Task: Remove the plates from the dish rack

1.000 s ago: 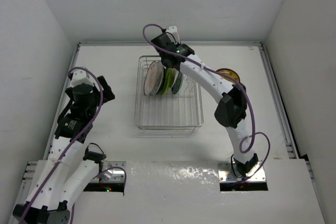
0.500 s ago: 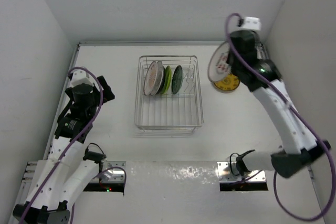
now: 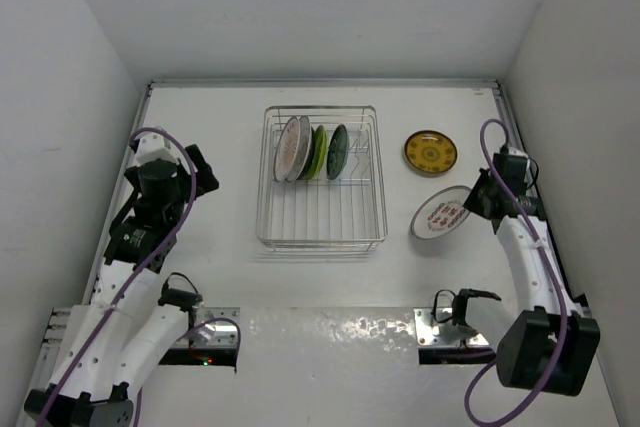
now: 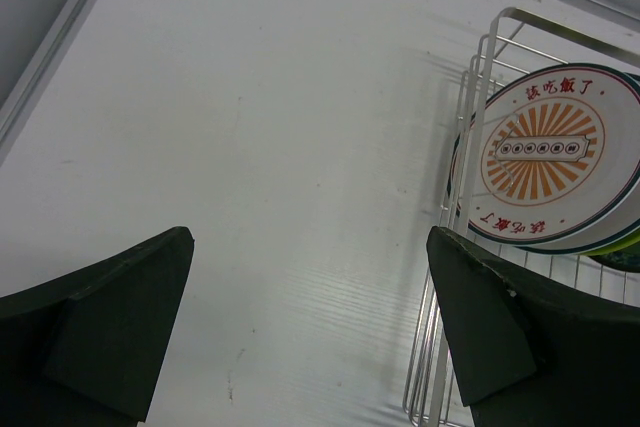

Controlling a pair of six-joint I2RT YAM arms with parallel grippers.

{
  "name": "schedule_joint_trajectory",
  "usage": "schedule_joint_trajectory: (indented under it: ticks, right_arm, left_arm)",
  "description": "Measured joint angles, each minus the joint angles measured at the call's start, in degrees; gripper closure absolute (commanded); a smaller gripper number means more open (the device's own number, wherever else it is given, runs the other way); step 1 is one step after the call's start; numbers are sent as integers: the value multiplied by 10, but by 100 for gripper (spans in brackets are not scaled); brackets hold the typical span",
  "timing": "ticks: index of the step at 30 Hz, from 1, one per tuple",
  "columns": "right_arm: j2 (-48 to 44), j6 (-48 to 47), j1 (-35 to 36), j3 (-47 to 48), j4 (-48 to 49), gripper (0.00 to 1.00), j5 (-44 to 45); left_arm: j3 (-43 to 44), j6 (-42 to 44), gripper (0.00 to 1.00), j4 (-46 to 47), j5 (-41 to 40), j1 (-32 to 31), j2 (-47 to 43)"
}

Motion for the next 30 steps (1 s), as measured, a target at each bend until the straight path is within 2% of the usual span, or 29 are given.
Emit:
schedule_joint_trajectory:
  ticks: [3, 8, 10, 13, 19, 20, 21, 25, 30]
  right_arm:
    - [-5, 17, -22, -49, 39, 100, -29]
    - [3, 42, -40, -100, 94, 81, -34]
    - [23, 45, -43, -113, 102, 79, -21]
    - [61, 45, -43, -120, 108, 66, -2]
    - [87, 41, -45, -106, 106, 25, 26]
    - [85, 41, -44, -98, 105, 5, 29]
    - [80, 44, -39, -89, 105, 1, 33]
    - [65, 32, 23, -25, 85, 1, 52]
    - [93, 19, 217, 106, 70, 1, 97]
  left_arm:
    - [0, 0, 0, 0, 2, 0, 0]
    - [0, 0, 0, 0, 2, 0, 0]
    - [0, 0, 0, 0, 3, 0, 0]
    - [0, 0, 0, 0, 4, 0, 0]
    - [0, 0, 0, 0, 5, 0, 1]
    - [0, 0, 0, 0, 5, 0, 2]
    - [0, 0, 0, 0, 4, 0, 3]
    - [0, 0, 0, 0, 5, 0, 7]
    - [0, 0, 0, 0, 5, 0, 18]
